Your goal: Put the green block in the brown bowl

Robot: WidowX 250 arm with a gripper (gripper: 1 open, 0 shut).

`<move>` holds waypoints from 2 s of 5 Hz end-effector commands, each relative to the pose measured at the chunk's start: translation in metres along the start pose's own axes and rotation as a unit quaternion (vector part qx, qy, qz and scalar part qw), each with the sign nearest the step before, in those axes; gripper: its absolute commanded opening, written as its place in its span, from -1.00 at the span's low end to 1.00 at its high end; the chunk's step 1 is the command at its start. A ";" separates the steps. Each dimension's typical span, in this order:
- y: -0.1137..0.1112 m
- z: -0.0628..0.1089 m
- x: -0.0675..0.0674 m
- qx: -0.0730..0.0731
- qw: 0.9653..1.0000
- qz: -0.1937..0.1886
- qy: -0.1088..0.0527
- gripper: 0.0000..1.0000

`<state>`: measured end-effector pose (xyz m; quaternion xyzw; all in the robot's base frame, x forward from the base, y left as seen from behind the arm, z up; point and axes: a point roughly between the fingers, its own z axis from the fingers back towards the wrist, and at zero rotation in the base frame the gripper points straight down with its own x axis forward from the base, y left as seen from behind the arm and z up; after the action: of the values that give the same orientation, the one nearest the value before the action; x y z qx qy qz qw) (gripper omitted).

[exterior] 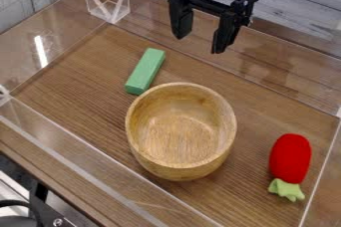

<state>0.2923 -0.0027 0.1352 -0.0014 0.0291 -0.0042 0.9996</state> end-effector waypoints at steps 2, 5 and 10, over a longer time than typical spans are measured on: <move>0.023 -0.021 -0.004 0.002 0.999 0.054 0.008 1.00; 0.051 -0.035 0.001 0.009 0.996 0.088 -0.030 1.00; 0.097 -0.054 0.001 0.014 0.998 0.023 -0.049 1.00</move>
<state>0.2880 0.0903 0.0731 0.0081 -0.0065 0.0173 0.9998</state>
